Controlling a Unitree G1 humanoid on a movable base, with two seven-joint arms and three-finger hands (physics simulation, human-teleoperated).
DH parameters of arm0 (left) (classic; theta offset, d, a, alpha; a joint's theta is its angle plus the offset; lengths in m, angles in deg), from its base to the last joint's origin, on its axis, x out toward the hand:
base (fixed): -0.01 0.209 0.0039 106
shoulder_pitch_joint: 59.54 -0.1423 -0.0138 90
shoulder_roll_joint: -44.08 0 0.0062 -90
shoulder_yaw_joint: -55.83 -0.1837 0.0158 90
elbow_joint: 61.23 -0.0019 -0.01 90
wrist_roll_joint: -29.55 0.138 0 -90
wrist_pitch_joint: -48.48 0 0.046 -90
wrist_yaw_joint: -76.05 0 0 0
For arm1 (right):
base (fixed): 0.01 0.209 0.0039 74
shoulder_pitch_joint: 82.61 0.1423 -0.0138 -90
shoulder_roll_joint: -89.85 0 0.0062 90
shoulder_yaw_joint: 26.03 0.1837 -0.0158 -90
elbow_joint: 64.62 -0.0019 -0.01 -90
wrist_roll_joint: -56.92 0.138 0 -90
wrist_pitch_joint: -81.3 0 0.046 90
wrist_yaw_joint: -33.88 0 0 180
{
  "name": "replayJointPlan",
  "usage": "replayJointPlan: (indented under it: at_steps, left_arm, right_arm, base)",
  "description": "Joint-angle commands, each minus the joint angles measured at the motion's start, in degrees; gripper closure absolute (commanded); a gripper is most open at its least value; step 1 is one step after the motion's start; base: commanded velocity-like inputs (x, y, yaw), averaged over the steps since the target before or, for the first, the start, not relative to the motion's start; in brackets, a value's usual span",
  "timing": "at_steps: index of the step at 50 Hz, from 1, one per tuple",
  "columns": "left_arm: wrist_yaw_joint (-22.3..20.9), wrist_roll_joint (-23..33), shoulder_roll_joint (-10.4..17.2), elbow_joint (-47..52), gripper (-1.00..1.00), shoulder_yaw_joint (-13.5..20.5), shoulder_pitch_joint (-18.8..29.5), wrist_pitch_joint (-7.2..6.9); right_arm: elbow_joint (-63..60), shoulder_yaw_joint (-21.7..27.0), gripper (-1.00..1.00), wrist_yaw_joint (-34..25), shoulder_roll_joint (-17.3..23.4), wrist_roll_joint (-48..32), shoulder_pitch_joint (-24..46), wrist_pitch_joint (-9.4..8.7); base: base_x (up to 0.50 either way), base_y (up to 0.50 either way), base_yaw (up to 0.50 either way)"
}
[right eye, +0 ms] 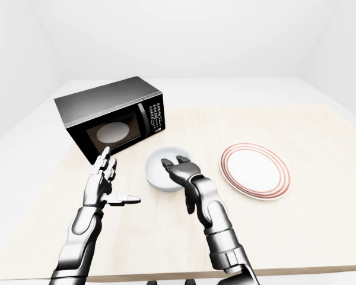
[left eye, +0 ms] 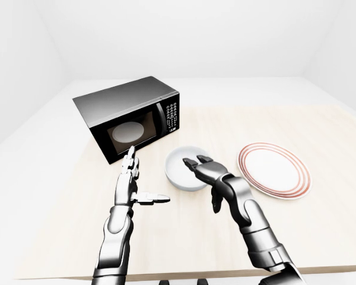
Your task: Pick up the white bowl and put it on the plate.
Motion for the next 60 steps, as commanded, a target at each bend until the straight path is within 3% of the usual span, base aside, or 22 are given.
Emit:
replayJointPlan:
  at_steps: [1,60]
  left_arm:
    - [-0.05,-0.03,0.00,0.39,-1.00,-0.02,-0.12,-0.26]
    - [-0.19,-0.13,-0.01,0.38,-1.00,-0.01,-0.14,-0.23]
  right_arm:
    - [2.82,-0.46,-1.00,1.54,-0.09,-0.76,-0.38,0.00]
    - [10.63,-0.67,-1.00,6.48,0.22,-2.14,1.04,0.00]
  base:
    - [0.00,0.00,0.00]
    - [0.00,0.00,0.00]
